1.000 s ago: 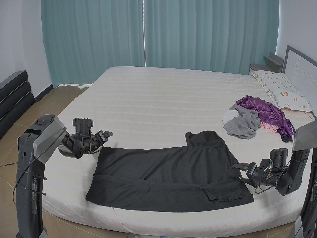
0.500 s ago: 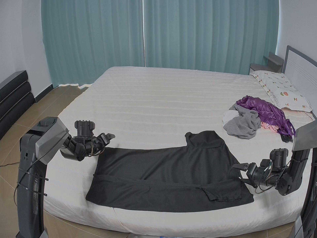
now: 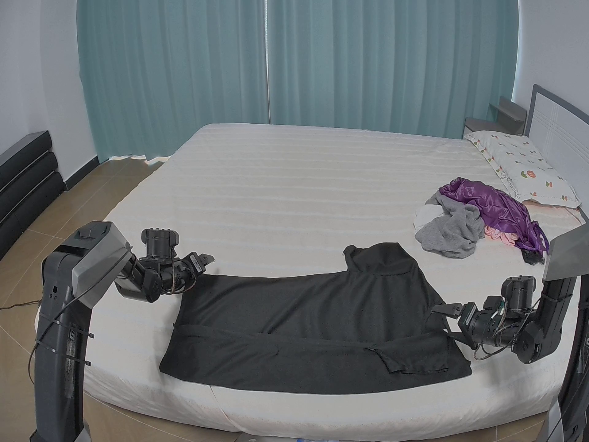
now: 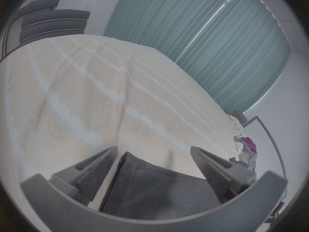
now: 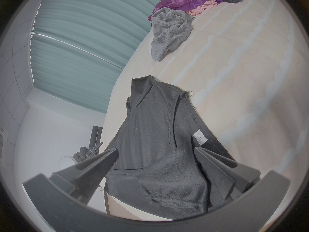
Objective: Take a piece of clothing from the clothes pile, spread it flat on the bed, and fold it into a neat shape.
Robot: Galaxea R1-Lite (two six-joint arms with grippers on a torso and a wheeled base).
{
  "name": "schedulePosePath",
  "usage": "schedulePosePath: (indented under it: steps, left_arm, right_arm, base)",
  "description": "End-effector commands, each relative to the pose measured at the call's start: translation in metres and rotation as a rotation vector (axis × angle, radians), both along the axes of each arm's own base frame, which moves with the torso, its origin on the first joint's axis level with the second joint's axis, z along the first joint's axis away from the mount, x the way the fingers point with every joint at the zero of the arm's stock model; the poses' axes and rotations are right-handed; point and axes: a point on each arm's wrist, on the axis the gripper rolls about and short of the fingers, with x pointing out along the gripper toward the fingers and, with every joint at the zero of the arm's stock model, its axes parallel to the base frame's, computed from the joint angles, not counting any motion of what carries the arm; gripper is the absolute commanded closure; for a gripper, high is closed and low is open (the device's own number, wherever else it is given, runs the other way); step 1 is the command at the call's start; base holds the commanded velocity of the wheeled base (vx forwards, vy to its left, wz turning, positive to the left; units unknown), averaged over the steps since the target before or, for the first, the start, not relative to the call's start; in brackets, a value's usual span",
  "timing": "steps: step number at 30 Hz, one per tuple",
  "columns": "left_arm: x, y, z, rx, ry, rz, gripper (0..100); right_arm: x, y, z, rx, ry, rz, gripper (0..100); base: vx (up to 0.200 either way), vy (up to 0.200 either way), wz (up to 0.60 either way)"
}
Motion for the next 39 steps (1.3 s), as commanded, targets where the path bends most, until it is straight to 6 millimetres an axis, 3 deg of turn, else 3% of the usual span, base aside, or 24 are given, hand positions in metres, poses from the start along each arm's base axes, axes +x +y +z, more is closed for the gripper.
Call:
schedulePosePath:
  steps: [1,13,29,36,39]
  left_arm:
    - [0.001,0.002,-0.002,0.000,0.005,0.007,100]
    - [0.002,0.016,-0.001,0.021,0.006,0.074,100]
    - [0.003,0.019,0.000,0.022,-0.006,0.083,100]
    - [0.002,0.022,-0.001,0.019,0.000,0.099,100]
    - [0.001,0.020,0.000,0.016,0.003,0.098,100]
  right_arm:
    - [0.000,0.000,-0.001,0.000,0.003,0.000,0]
    - [0.000,0.000,0.000,0.000,0.001,0.000,0]
    - [0.001,0.000,-0.001,-0.001,-0.002,-0.001,0]
    - [0.020,0.011,0.006,-0.021,-0.078,0.020,0]
    - [0.050,0.024,0.014,-0.066,-0.145,-0.002,0]
  base:
    - [0.000,0.000,0.00]
    - [0.000,0.000,0.00]
    - [0.000,0.000,0.00]
    - [0.000,0.000,0.00]
    - [0.000,0.000,0.00]
